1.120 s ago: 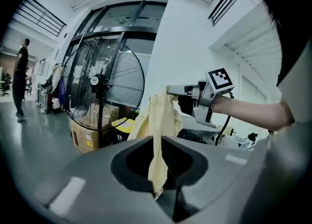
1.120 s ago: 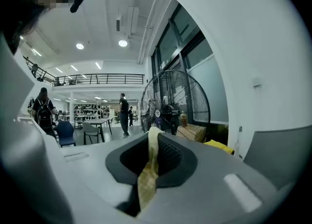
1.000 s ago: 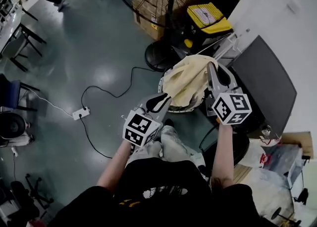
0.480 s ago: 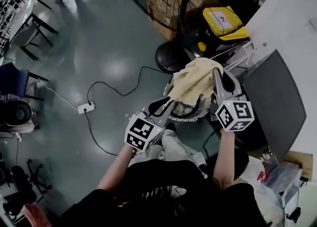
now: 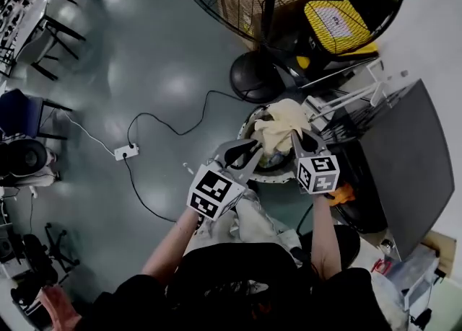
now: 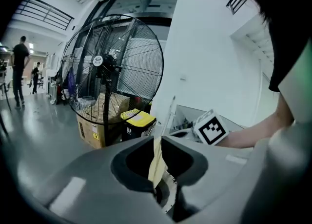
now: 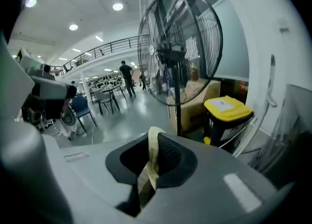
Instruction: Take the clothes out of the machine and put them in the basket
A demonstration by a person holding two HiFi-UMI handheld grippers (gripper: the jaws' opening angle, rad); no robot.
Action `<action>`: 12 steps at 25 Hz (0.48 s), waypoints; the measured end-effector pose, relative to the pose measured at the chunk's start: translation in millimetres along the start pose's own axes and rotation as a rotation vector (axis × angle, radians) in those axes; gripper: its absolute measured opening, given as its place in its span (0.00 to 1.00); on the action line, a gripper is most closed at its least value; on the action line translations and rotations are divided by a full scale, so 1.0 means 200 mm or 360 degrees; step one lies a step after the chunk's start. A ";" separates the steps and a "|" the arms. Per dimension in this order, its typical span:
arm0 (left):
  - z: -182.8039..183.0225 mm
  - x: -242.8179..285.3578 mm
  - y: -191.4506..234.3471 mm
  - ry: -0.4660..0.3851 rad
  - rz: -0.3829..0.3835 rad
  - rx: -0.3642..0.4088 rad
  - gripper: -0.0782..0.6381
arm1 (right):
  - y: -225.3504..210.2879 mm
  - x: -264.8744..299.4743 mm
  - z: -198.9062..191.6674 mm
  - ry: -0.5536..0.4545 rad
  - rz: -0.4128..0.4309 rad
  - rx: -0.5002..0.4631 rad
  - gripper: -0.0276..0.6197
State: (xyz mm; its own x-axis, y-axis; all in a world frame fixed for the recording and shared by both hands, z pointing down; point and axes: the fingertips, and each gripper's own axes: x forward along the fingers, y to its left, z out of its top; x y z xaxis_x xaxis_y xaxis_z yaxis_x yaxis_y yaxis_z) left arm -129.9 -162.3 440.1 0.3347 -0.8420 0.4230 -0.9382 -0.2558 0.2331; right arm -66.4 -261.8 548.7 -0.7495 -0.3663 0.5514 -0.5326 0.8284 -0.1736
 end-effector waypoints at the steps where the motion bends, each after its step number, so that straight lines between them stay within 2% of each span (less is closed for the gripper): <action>1: -0.01 0.03 0.01 0.0009 0.0003 -0.0002 0.18 | -0.02 0.05 -0.09 0.0062 0.0014 0.0007 0.10; 7: -0.07 0.17 0.05 0.0089 0.0014 -0.0036 0.18 | -0.11 0.34 -0.55 0.0404 0.0065 0.0065 0.10; 12: -0.16 0.29 0.13 0.0138 0.0014 -0.0046 0.18 | -0.17 0.54 -0.86 0.0590 0.0035 0.0166 0.13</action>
State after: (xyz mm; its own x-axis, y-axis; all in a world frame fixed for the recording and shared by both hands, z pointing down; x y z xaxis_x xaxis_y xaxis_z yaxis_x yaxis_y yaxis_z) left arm -131.6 -203.3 498.2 0.3339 -0.7996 0.4992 -0.9386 -0.2335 0.2539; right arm -61.7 -256.9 754.9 -0.5786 -0.1550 0.8008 -0.5692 0.7799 -0.2603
